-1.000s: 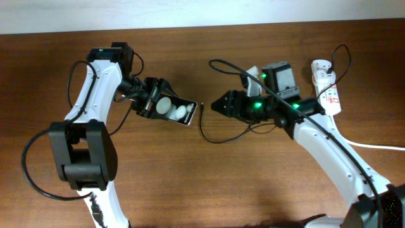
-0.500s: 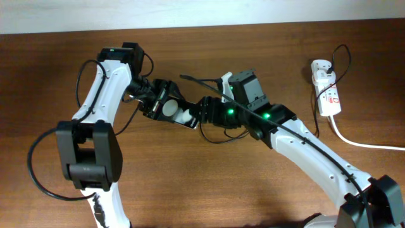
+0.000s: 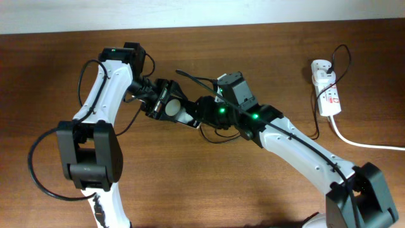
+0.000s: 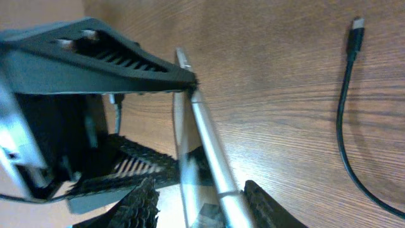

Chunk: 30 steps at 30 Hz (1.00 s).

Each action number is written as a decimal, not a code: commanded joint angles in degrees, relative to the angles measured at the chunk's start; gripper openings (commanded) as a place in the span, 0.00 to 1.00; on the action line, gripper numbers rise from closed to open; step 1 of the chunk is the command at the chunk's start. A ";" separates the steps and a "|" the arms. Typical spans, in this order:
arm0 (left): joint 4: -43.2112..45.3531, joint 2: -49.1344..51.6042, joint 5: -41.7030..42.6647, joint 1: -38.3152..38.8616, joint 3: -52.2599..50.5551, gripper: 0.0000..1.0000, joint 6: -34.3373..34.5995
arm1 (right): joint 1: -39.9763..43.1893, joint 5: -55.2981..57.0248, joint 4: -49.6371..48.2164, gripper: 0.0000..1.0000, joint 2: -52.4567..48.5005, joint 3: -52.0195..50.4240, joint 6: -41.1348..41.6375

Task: Plug charger to phone and switch on socket
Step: 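Grasp the phone with the right gripper from the left gripper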

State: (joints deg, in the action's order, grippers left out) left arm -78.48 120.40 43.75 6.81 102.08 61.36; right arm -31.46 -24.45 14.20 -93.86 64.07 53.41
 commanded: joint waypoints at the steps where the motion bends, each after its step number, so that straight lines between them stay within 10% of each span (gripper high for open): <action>1: -0.24 -2.14 3.41 0.35 1.57 0.00 0.74 | -0.52 0.70 -0.55 0.43 -1.81 0.59 0.26; 22: -0.28 -2.14 3.43 0.33 1.57 0.03 0.74 | -1.99 0.90 -3.78 0.25 -3.17 0.59 0.26; 30: -0.28 -2.14 3.43 0.33 1.57 0.09 0.74 | -1.99 0.87 -3.78 0.05 -3.17 0.59 0.28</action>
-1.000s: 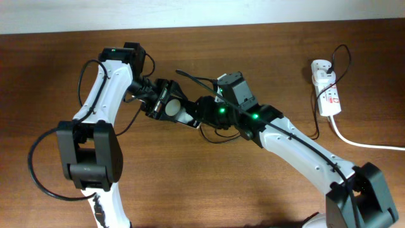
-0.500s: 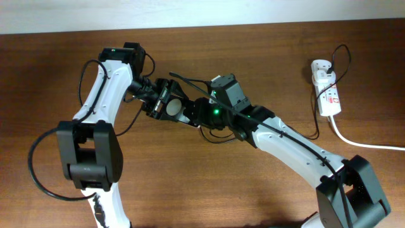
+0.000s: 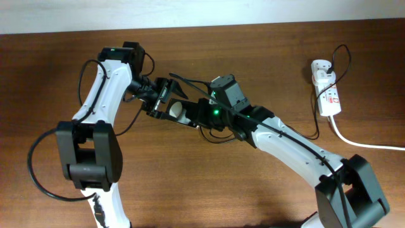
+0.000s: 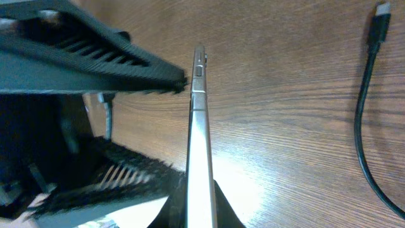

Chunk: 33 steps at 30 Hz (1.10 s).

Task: Plug charger to phone and switch on socket
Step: 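Grasp the phone with the right gripper from the left gripper, then open the left gripper and pull the phone away with the right gripper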

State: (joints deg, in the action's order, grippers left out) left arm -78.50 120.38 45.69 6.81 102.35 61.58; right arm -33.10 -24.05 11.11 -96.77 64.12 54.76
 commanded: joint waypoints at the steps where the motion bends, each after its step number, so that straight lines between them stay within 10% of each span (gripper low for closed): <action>1: -0.26 -2.12 1.49 0.33 1.31 0.13 0.52 | -0.35 0.48 -0.70 0.04 -0.26 0.55 -1.07; 7: -0.20 -2.12 1.49 0.33 1.31 0.43 -0.79 | -0.24 -1.07 -0.61 0.04 -0.26 0.55 -1.84; 17: 6.10 -2.12 12.09 0.28 1.31 1.00 -28.20 | 12.50 -13.31 9.55 0.04 2.62 0.57 -14.53; 33: 12.52 -2.12 2.54 0.44 1.31 0.99 -31.93 | 25.38 -12.72 26.88 0.04 31.47 -2.10 -24.04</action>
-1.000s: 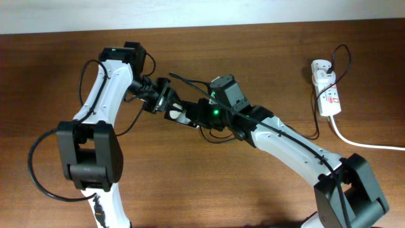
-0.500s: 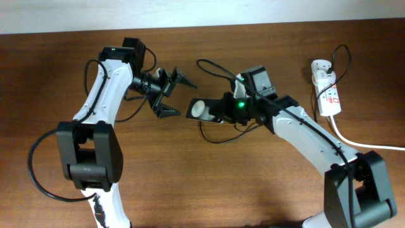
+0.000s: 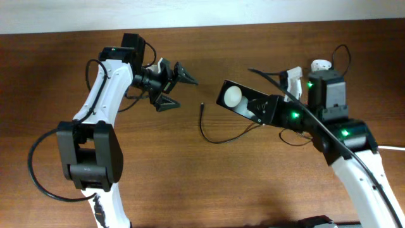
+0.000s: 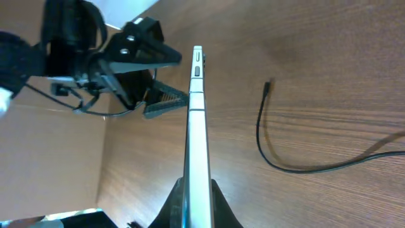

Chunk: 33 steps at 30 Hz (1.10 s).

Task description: Plug charger to phone and switch on socket

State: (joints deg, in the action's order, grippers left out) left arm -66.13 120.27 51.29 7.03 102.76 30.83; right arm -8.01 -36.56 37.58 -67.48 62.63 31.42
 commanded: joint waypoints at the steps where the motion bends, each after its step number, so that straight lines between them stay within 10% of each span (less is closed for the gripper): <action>1: 0.13 -2.01 -3.15 0.22 0.90 0.99 -1.18 | 0.28 0.13 1.09 0.04 2.38 -0.61 -0.68; 14: 0.13 -2.01 -3.13 0.22 0.90 0.99 -1.16 | 23.50 -10.73 9.64 0.04 16.83 -7.74 -2.95; 25: 0.57 -2.01 -3.13 0.22 0.90 0.99 -1.18 | 24.70 -9.22 -38.14 0.04 15.28 -29.86 35.85; 33: 2.71 -2.01 -3.13 0.22 0.90 0.99 -1.20 | 11.23 -4.22 -69.88 0.04 -0.28 -29.86 45.57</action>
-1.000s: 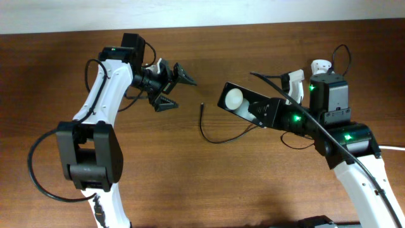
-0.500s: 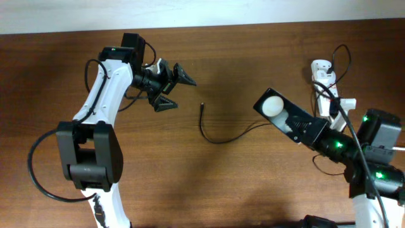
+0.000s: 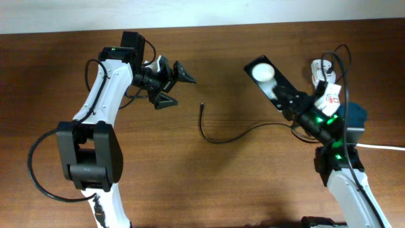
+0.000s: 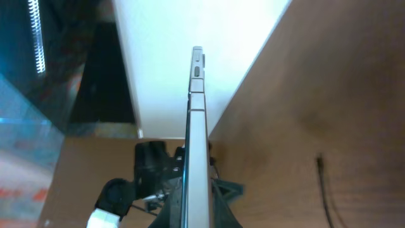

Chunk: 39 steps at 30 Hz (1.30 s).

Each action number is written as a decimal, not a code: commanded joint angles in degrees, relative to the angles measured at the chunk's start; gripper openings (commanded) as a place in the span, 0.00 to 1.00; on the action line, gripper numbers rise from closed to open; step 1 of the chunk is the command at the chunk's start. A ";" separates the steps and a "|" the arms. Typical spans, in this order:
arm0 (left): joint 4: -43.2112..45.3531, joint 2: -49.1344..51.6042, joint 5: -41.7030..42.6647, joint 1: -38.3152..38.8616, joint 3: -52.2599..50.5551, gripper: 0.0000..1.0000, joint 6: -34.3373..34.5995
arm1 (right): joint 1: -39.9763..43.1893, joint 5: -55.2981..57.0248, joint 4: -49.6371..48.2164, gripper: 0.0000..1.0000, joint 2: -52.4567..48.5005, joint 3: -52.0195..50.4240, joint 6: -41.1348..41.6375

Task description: Plug charger to phone and switch on socket

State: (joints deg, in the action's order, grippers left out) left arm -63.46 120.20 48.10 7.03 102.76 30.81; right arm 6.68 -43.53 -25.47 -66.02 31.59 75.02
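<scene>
My right gripper [image 3: 284, 100] is shut on the lower end of the phone [image 3: 271, 81], a dark slab with a white round knob on its back, held above the table at the right. In the right wrist view the phone [image 4: 197, 120] shows edge-on, rising from my right gripper [image 4: 196, 218]. The black charger cable [image 3: 234, 135] lies on the table, with its free plug end [image 3: 201, 106] near the middle. The white socket strip [image 3: 333, 100] lies at the far right, partly behind my right arm. My left gripper [image 3: 175, 88] hangs open and holds nothing, left of the cable end.
The left arm [image 4: 149, 171] shows behind the phone in the right wrist view. A white mains lead [image 3: 373, 146] leaves the strip toward the right edge. The wall edge runs along the back of the brown wooden table [image 3: 190, 183].
My right gripper has carried the phone further right and toward the back, and turned it, so it now points at the wall near the socket strip. The left arm and cable have stayed put.
First the left gripper held the phone at mid-table with my right fingers apart around it. Then the right gripper was shut on it. Later the left gripper stood open, drawn back left, while the right held the phone over the cable, and now near the strip.
</scene>
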 commanded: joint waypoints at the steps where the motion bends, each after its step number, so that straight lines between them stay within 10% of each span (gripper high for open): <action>1: 0.04 -1.95 0.07 0.22 0.90 0.99 -1.18 | -5.40 8.22 -7.39 0.04 -2.80 1.18 2.43; 15: 1.33 -1.95 0.07 0.22 0.90 1.00 -3.76 | -6.03 17.20 -8.00 0.04 -2.99 1.18 -33.05; 23: 2.38 -1.95 0.11 0.22 0.90 1.00 -6.73 | -6.05 19.15 -9.75 0.04 -8.81 1.18 -1.70; 39: 22.51 -1.95 23.98 3.39 0.90 0.91 -5.70 | -22.40 39.52 -35.01 0.04 -9.49 -11.54 14.03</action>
State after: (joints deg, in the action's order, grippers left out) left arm -43.16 120.20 70.59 9.13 102.78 22.37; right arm -11.70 -9.32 -59.24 -76.18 19.68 88.90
